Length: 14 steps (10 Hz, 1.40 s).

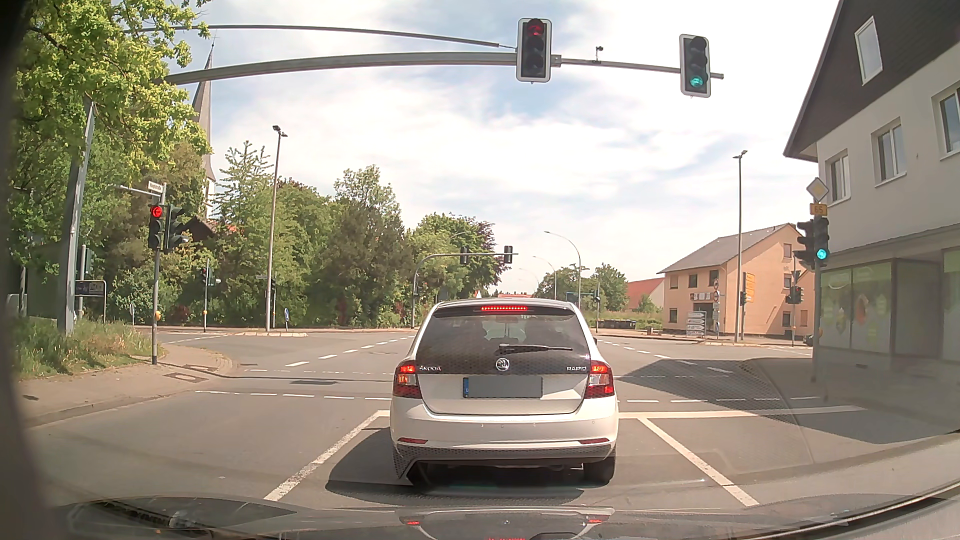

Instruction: Follow the waypoints while adhering to traffic rules and regulations

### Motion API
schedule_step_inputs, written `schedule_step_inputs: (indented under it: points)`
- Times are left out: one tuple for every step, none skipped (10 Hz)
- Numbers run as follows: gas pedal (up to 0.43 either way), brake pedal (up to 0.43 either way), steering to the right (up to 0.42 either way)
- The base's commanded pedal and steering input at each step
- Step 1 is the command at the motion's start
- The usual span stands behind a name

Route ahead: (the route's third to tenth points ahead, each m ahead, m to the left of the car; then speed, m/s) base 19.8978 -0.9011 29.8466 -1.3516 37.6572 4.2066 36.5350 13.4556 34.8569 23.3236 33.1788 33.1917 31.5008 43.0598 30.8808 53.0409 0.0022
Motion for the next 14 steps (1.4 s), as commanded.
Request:
schedule_step_inputs:
  points:
    - [0.0,0.0,0.001]
    - [0.0,0.0,0.002]
    - [0.0,0.0,0.001]
    - [0.0,0.0,0.001]
    - [0.0,0.0,0.001]
    - [0.0,0.0,0.001]
    - [0.0,0.0,0.002]
    - [0.0,0.0,0.002]
    - [0.0,0.0,0.001]
    - [0.0,0.0,0.001]
    - [0.0,0.0,0.001]
    - [0.0,0.0,0.001]
    - [0.0,0.0,0.002]
    - [0.0,0.0,0.002]
